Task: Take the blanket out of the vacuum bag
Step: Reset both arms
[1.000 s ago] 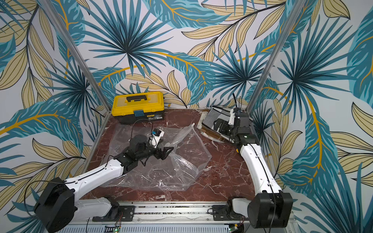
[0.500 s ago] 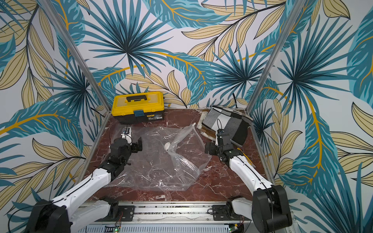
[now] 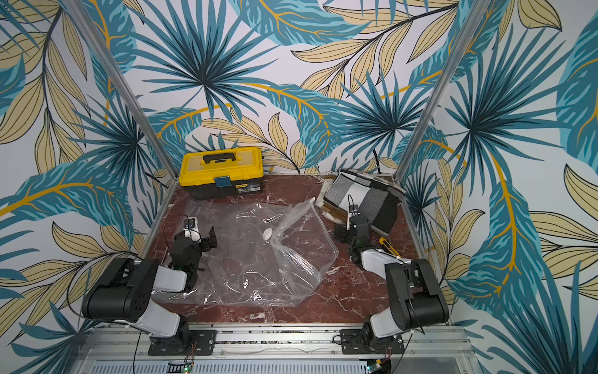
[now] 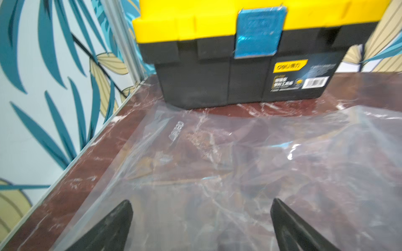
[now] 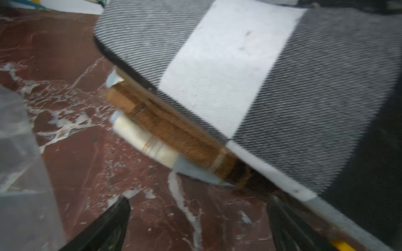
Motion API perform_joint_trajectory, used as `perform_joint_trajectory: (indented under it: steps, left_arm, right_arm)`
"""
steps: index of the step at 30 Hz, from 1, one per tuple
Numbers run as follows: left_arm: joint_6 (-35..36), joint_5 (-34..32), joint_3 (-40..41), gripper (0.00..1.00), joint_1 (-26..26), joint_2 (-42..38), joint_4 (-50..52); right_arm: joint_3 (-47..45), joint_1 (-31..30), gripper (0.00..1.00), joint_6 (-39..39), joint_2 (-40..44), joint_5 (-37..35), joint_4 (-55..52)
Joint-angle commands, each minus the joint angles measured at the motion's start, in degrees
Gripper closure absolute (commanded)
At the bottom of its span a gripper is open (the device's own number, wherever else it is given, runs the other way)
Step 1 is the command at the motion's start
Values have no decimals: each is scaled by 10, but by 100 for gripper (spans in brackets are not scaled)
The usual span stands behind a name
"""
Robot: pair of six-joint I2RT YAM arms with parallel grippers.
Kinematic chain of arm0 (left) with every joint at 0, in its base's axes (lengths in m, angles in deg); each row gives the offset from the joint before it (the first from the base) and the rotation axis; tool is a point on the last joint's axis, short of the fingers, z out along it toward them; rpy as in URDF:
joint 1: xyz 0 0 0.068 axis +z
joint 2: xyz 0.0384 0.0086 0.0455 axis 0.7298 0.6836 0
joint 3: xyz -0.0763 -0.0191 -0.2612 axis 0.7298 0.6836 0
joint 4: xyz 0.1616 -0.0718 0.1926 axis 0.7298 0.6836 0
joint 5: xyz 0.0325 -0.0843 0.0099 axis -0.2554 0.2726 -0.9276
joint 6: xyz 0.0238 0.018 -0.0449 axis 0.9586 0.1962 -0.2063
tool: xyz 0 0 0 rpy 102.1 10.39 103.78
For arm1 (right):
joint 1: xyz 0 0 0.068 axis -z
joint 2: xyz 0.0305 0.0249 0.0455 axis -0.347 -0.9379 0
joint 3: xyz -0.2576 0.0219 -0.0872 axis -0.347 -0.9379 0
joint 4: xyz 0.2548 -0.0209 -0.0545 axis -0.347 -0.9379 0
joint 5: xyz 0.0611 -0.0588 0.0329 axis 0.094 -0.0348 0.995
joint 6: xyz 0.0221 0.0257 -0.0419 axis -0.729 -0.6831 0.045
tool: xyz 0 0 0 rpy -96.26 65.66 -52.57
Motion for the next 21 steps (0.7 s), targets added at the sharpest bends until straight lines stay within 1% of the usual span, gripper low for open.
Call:
perform_joint_trajectory:
  steps: [1,2,3,4,5,6,7,9,11,12,15,18,20,21]
  left_arm:
    - [6,42,3,0,3,20,-88]
    - [4,45,5,0,3,8,-70]
    - [5,48,6,0,3,3,-63]
    - [7,53,5,0,3,6,-66]
    - [10,53,5,0,3,15,-79]
    - [9,48,6,0,3,15,-83]
    - [7,48,7,0,3,10,-75]
    - [9,44,-5,0,3,12,-57]
    - [9,45,-25,0,3,4,-7]
    - [12,49,-32,0,2,5,3]
    - [15,57,-29,0,2,5,-3]
    - [15,56,-40,0,1,2,21]
    - [18,61,-27,0,1,5,-2]
    - [22,75,-14,0,1,5,-30]
  right_arm:
    - [-126,48,0,-42,-12,26,299]
    - [-136,51,1,-46,-26,27,343]
    - [-118,51,1,-42,-12,33,292]
    - [-81,50,1,-43,5,43,190]
    - [-66,38,0,-32,-2,24,168]
    - [-76,26,0,-17,-13,7,203]
    - [-75,24,1,-14,-13,5,205]
    - [-72,23,0,-30,1,-15,173]
    - [-77,23,1,-24,-6,-17,197]
    - [-75,24,0,-27,-3,-19,187]
    - [-76,23,1,-27,-3,-20,190]
    - [-76,23,1,-27,-2,-21,189]
    - [-76,23,0,-27,-2,-20,188]
    - [-76,23,1,-27,-2,-20,189]
